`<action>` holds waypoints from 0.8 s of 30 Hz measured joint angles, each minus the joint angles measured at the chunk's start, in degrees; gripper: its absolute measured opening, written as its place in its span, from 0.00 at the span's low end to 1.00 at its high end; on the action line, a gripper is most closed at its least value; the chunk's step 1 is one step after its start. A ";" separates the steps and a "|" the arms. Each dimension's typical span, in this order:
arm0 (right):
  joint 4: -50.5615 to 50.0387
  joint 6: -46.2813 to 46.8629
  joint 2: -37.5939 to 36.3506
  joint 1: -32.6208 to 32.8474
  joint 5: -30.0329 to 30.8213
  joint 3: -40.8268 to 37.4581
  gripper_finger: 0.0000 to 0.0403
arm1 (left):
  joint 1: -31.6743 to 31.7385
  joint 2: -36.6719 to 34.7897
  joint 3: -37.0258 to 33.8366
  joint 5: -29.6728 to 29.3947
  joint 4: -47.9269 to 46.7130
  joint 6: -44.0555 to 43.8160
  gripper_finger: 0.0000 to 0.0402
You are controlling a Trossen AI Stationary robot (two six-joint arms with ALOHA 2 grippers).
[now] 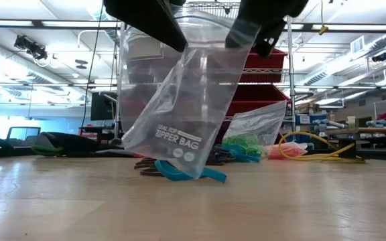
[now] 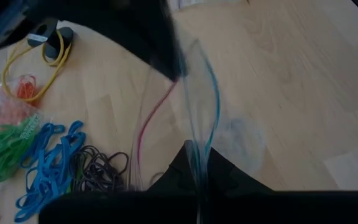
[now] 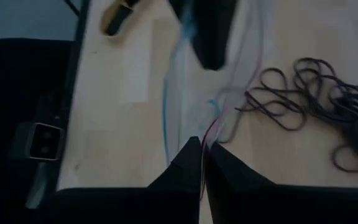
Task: Sort rubber bands
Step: Open the transparent zip bag
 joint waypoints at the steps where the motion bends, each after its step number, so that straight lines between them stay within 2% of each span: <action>1: -0.44 -0.02 0.00 0.11 0.55 0.00 0.01 | 0.00 0.00 0.00 0.00 -0.10 -0.45 0.00; 7: -1.21 -0.16 -0.12 0.19 2.71 0.00 0.00 | 0.00 0.00 -0.04 0.00 -0.37 -1.57 0.05; 18: -5.22 -1.27 -2.62 -1.03 11.65 0.00 0.00 | 0.00 0.00 -0.03 -0.93 -0.54 -2.50 0.08; 24: -6.38 -0.77 -3.62 -1.19 12.24 0.00 0.00 | 0.00 0.00 -0.04 -2.71 -2.25 -4.45 0.14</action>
